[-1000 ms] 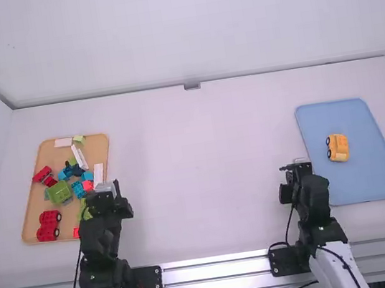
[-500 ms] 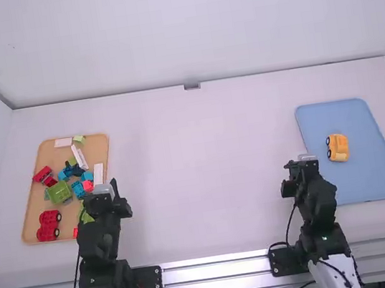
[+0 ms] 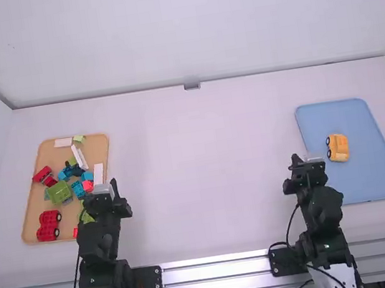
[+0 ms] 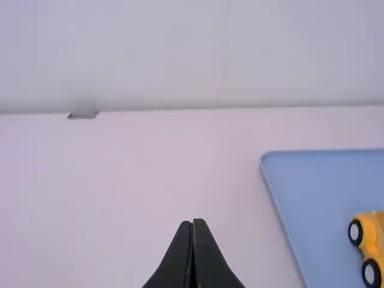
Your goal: Assemble lego blocks to make yellow taxi
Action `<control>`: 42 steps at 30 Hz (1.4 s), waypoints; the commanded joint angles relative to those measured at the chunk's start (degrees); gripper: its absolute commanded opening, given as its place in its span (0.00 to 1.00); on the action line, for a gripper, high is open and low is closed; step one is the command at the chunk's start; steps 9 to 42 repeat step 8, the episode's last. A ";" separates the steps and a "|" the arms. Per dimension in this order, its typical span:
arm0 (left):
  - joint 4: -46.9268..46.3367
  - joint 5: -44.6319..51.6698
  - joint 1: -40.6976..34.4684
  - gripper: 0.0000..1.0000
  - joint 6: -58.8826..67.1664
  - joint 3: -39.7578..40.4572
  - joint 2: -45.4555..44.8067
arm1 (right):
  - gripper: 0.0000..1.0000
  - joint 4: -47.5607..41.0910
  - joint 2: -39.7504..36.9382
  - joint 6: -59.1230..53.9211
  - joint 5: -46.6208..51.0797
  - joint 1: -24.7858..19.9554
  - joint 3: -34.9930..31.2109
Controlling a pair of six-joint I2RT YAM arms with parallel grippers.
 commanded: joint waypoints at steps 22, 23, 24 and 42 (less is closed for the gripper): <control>-0.51 0.40 0.16 0.00 0.01 -0.38 -0.47 | 0.00 -0.43 -4.34 0.34 -0.03 0.12 -0.58; -0.51 0.40 0.16 0.00 0.01 -0.38 -0.47 | 0.00 -0.43 -4.34 0.34 -0.03 0.12 -0.58; -0.51 0.40 0.16 0.00 0.01 -0.38 -0.47 | 0.00 -0.43 -4.34 0.34 -0.03 0.12 -0.58; -0.51 0.40 0.16 0.00 0.01 -0.38 -0.47 | 0.00 -0.43 -4.34 0.34 -0.03 0.12 -0.58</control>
